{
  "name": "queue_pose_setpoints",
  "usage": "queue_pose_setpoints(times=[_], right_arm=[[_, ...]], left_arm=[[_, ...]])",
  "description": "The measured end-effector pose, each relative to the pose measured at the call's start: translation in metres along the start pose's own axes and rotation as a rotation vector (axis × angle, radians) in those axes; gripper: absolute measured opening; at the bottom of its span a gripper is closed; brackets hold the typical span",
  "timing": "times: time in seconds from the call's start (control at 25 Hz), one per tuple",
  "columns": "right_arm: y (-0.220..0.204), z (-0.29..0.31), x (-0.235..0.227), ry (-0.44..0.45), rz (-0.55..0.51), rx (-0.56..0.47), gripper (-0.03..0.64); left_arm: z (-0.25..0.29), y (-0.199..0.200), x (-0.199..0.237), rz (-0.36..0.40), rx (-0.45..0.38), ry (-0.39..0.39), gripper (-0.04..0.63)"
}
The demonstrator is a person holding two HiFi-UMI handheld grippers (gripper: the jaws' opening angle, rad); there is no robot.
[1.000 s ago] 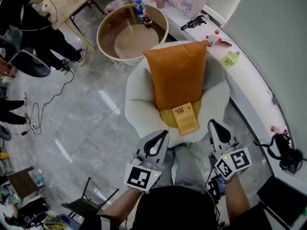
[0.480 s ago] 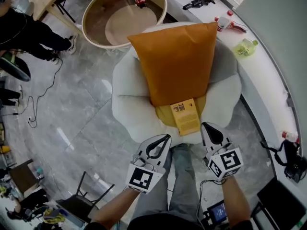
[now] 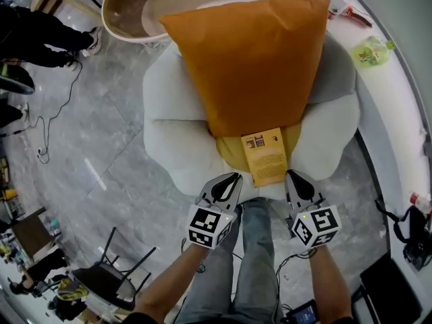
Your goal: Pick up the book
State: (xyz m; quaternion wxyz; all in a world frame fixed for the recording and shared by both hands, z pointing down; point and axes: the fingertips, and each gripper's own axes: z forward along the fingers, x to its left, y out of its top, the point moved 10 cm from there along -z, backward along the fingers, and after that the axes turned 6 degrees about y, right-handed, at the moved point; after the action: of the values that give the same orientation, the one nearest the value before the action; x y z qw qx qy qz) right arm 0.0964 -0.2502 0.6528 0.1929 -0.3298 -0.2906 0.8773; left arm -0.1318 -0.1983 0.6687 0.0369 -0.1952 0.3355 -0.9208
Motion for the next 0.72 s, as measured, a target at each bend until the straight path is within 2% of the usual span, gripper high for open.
queue_pose_setpoints(times=[0.04, 0.12, 0.24, 0.4, 0.52, 0.72], right_arm=[[-0.007, 0.004, -0.005, 0.008, 0.011, 0.006, 0.014], [-0.020, 0.015, -0.016, 0.022, 0.037, 0.015, 0.014], [-0.044, 0.030, -0.029, 0.051, 0.076, 0.029, 0.014], [-0.074, 0.046, -0.046, 0.070, 0.077, 0.037, 0.014], [-0.097, 0.050, -0.064, 0.083, 0.079, 0.030, 0.014], [-0.131, 0.055, -0.080, 0.079, 0.088, 0.033, 0.014]], left_arm=[[0.012, -0.013, 0.003, -0.030, 0.025, 0.004, 0.025], [0.037, -0.040, 0.009, -0.085, 0.080, -0.004, 0.099], [0.070, -0.081, 0.017, -0.126, 0.148, -0.024, 0.140], [0.110, -0.134, 0.028, -0.188, 0.210, -0.017, 0.194], [0.137, -0.166, 0.032, -0.249, 0.224, -0.007, 0.224], [0.178, -0.205, 0.035, -0.284, 0.250, -0.007, 0.247]])
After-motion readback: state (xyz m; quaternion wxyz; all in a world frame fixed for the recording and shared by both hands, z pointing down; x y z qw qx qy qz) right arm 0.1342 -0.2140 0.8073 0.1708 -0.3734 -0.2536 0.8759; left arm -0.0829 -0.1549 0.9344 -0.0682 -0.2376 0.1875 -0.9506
